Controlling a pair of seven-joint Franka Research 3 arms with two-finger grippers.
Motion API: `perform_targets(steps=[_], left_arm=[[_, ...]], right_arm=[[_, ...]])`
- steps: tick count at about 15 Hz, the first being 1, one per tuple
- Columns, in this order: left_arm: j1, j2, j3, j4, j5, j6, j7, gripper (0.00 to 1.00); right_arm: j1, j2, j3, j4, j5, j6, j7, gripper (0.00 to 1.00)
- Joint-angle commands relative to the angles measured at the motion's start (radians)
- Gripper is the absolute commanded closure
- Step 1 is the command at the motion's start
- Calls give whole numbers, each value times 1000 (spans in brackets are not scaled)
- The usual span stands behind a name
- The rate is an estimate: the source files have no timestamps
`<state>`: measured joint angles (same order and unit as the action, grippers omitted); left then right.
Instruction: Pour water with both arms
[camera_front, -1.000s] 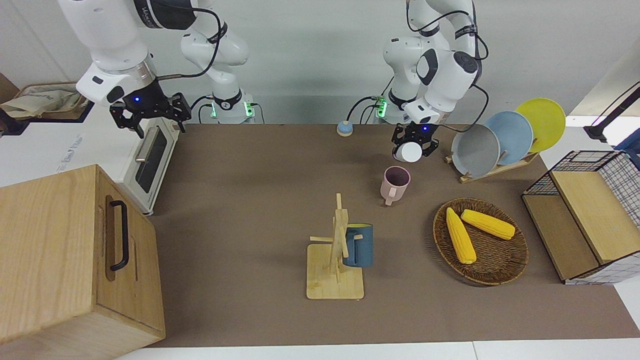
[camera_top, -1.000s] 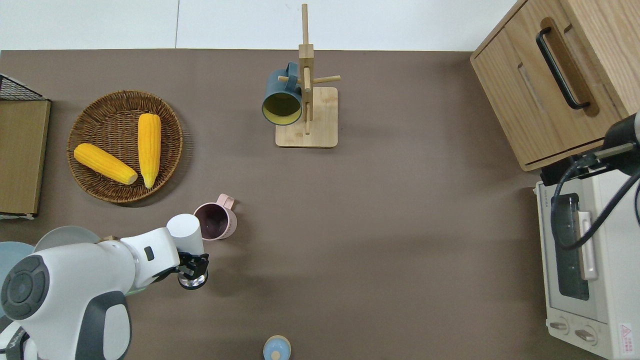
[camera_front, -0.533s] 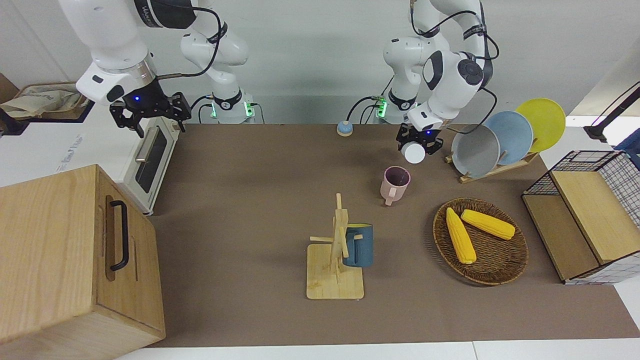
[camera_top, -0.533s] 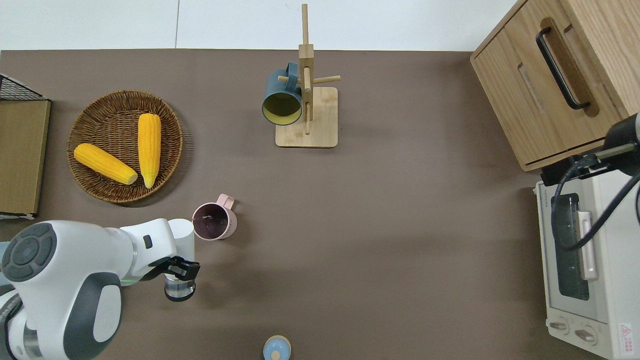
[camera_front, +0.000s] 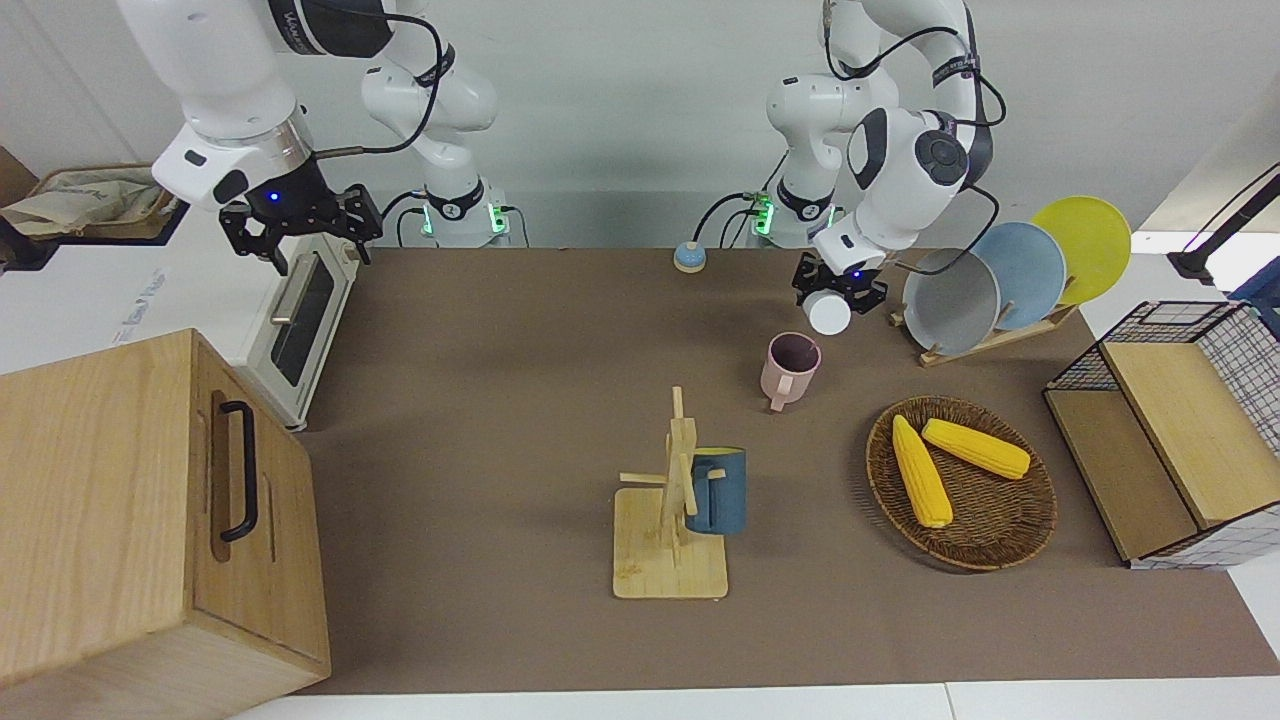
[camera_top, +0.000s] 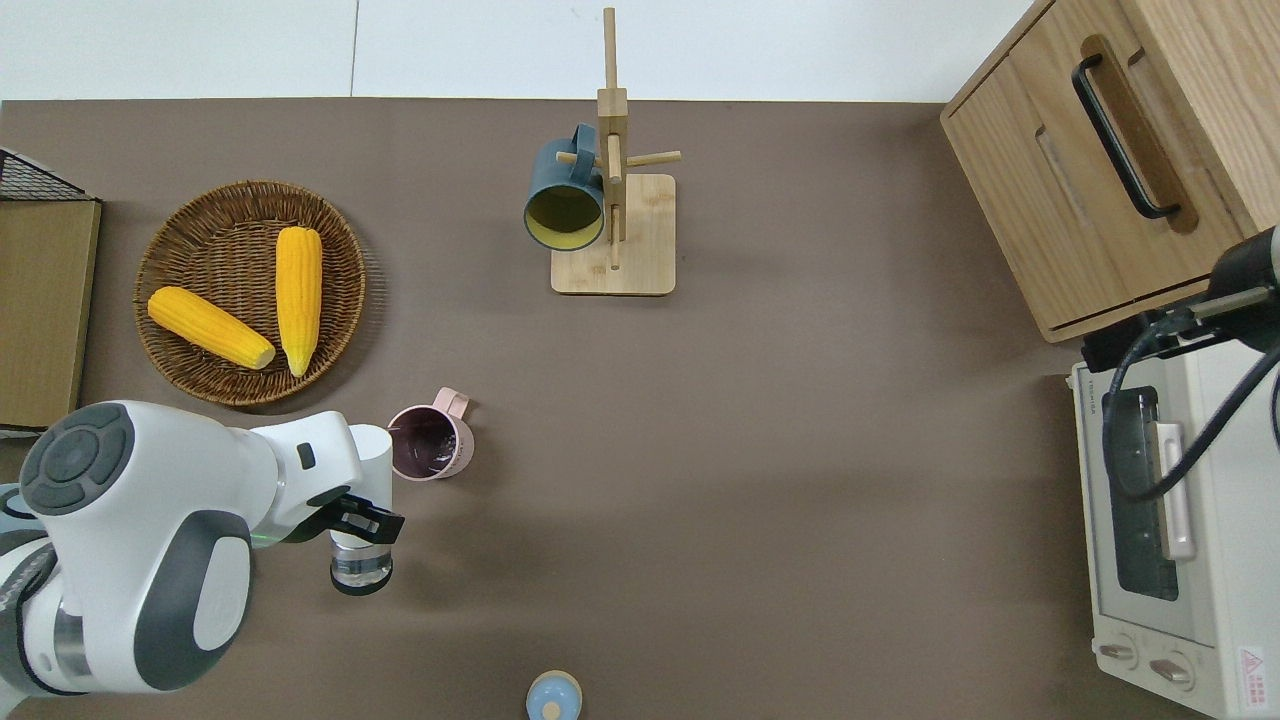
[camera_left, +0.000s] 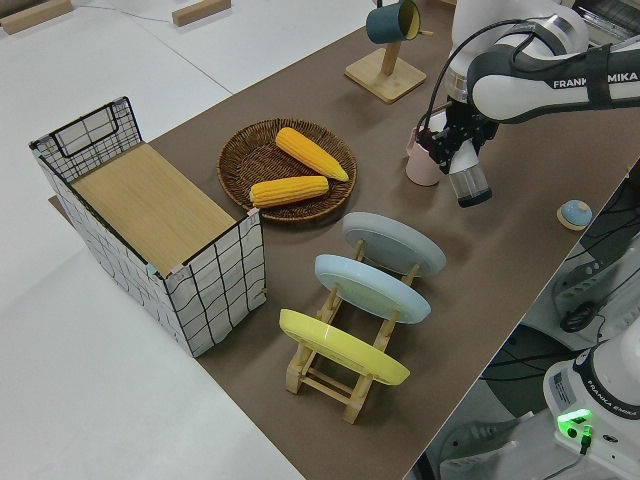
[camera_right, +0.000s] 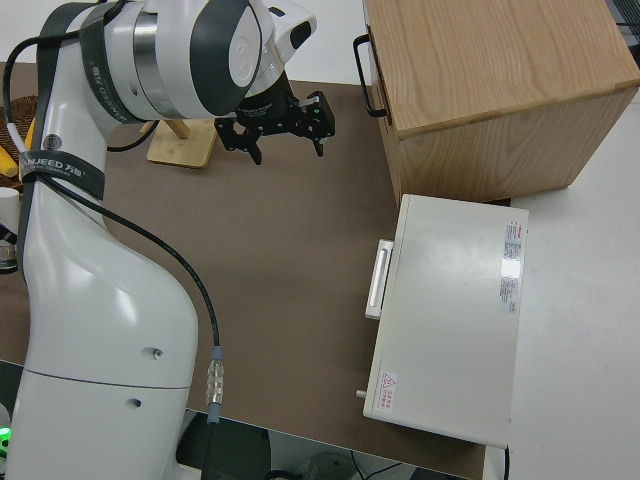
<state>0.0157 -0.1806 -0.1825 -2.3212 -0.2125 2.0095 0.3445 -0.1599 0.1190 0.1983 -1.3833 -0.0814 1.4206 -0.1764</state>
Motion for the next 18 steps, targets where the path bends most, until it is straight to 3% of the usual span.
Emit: perform_targets(steps=[1,18], left_arm=[[-16,0,-5,36,35,-35,-68,1000],[-16,-14,-29,33,56,-61,-113,1000]], right_arm=[[2,-10,-2,-5,14,4,9,15],[2,-9,-2,-6,12,4,9,15]])
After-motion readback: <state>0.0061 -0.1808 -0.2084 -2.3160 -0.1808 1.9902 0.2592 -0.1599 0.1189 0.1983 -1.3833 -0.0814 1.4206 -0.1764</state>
